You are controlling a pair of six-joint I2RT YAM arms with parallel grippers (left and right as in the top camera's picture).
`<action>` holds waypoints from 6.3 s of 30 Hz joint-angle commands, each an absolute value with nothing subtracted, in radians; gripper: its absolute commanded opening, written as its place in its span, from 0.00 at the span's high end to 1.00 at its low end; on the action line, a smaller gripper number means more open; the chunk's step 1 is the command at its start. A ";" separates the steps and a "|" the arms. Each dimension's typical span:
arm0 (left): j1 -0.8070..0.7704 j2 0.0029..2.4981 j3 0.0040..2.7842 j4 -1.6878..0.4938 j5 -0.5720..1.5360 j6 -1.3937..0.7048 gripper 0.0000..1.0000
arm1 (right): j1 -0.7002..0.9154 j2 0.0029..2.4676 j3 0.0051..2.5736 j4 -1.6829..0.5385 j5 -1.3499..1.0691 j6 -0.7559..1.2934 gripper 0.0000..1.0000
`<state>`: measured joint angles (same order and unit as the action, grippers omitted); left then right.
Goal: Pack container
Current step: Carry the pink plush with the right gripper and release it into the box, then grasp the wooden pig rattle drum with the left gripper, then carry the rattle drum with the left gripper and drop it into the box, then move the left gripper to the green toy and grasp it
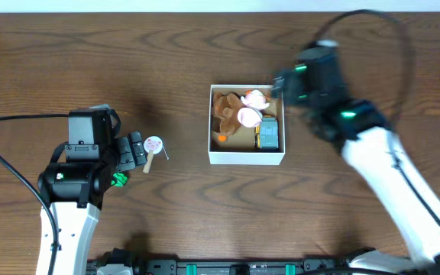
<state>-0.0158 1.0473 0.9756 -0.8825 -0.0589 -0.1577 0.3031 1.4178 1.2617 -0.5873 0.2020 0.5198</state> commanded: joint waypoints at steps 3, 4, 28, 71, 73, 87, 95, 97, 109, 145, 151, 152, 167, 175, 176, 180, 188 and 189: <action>-0.012 1.052 0.987 -0.878 -0.047 -0.159 0.02 | -0.010 1.337 1.274 -0.739 0.110 0.519 0.01; -0.012 1.055 0.988 -0.866 -0.025 -0.135 0.02 | -0.075 1.338 1.274 -0.783 0.088 0.510 0.01; -0.066 1.751 0.993 -0.697 0.012 -0.049 0.02 | -0.351 1.512 1.245 -0.980 0.033 0.473 0.01; -0.306 1.509 1.295 -0.844 0.019 -0.033 0.94 | -0.351 1.512 1.245 -0.979 0.034 0.455 0.01; -0.372 1.473 1.295 -0.793 0.019 0.017 0.94 | -0.351 1.512 1.245 -0.979 0.034 0.455 0.01; -0.670 1.633 1.279 -0.716 0.019 0.078 0.94 | -0.351 1.512 1.245 -0.976 0.034 0.447 0.01; -0.673 1.602 1.284 -0.716 -0.009 0.078 0.02 | -0.351 1.512 1.245 -0.971 0.034 0.447 0.01; -0.672 1.561 1.285 -0.717 -0.057 0.077 0.02 | -0.352 1.512 1.245 -0.971 0.034 0.447 0.01; -0.260 1.234 1.285 -0.934 -0.303 -0.260 0.02 | -0.351 1.512 1.245 -0.968 0.033 0.432 0.01; 0.181 1.659 0.939 -0.778 0.053 -0.604 0.02 | -0.351 1.512 1.245 -0.958 0.025 0.432 0.01; 0.181 1.659 0.932 -0.777 0.052 -0.604 0.03 | -0.352 1.512 1.245 -0.958 0.025 0.432 0.01; 0.181 1.659 0.927 -0.774 0.052 -0.604 0.05 | -0.351 1.512 1.245 -0.958 0.025 0.432 0.01; 0.181 1.659 0.878 -0.745 0.052 -0.604 0.26 | -0.351 1.512 1.245 -0.959 0.025 0.432 0.01; 0.181 1.659 0.878 -0.745 0.053 -0.604 0.44 | -0.351 1.512 1.245 -0.958 0.025 0.432 0.01; 0.181 1.659 0.878 -0.745 0.053 -0.604 0.46 | -0.351 1.512 1.245 -0.958 0.025 0.432 0.01; 0.181 1.659 0.878 -0.745 0.052 -0.604 0.53 | -0.352 1.512 1.245 -0.959 0.025 0.432 0.01; 0.181 1.659 0.878 -0.741 0.053 -0.604 0.64 | -0.352 1.512 1.245 -0.958 0.025 0.432 0.01; 0.181 1.659 0.879 -0.739 0.053 -0.603 0.67 | -0.352 1.512 1.245 -0.958 0.025 0.432 0.01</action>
